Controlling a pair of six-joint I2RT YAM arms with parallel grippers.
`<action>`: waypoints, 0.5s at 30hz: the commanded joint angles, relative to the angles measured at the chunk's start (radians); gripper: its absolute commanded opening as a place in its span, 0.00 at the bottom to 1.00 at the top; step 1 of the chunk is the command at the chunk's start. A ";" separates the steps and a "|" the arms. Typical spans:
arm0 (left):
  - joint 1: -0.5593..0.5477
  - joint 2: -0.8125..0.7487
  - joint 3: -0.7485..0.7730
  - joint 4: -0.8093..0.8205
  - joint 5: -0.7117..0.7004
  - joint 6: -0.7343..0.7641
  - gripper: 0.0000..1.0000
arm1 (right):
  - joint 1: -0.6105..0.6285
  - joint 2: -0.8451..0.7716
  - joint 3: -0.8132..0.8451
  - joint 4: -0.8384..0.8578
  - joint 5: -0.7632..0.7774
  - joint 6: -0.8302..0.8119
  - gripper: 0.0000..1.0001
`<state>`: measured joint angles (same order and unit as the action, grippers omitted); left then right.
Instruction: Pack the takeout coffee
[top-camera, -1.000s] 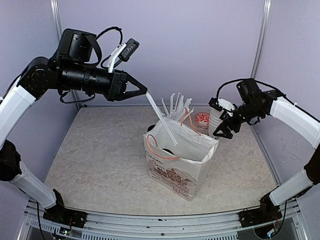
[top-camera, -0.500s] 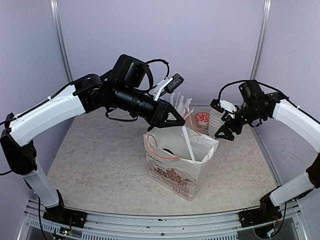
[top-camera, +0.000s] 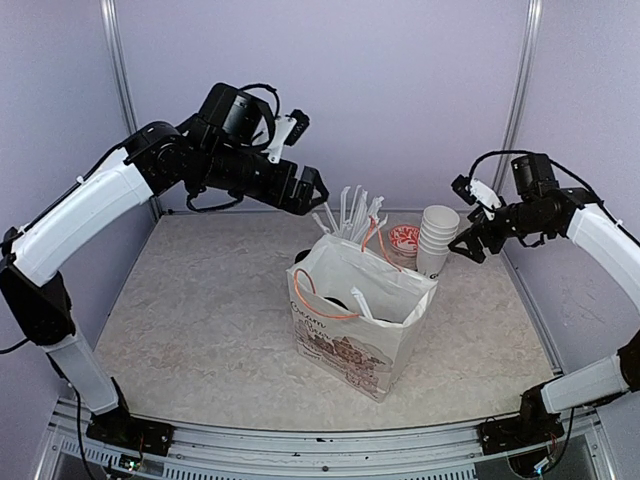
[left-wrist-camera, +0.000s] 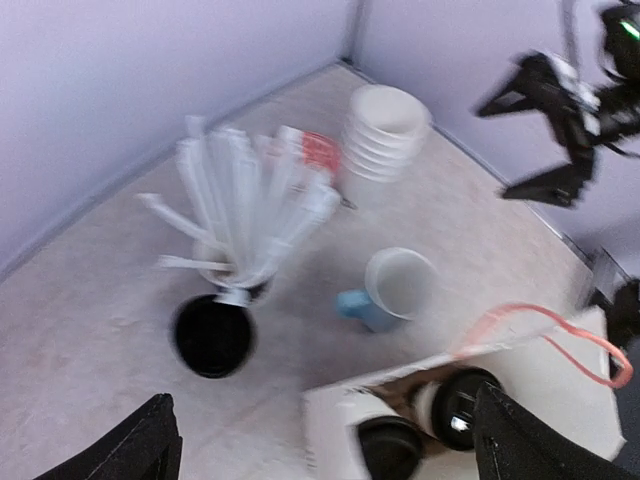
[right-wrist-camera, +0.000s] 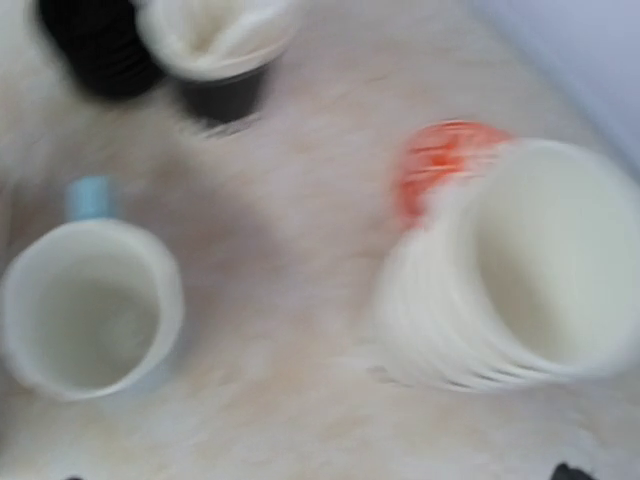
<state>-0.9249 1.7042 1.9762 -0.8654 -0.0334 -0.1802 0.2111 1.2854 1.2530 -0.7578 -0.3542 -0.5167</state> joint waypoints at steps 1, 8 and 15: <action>0.054 -0.083 -0.029 0.048 -0.491 -0.024 0.99 | -0.112 -0.102 -0.071 0.180 -0.053 0.103 1.00; 0.067 -0.084 -0.125 0.095 -0.765 0.041 0.99 | -0.254 -0.187 -0.137 0.311 -0.150 0.217 1.00; 0.083 -0.014 -0.146 0.118 -0.856 0.044 0.99 | -0.256 -0.229 -0.015 0.282 -0.134 0.260 1.00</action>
<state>-0.8497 1.6588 1.8469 -0.7895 -0.7799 -0.1543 -0.0399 1.1076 1.1622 -0.5076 -0.4675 -0.3134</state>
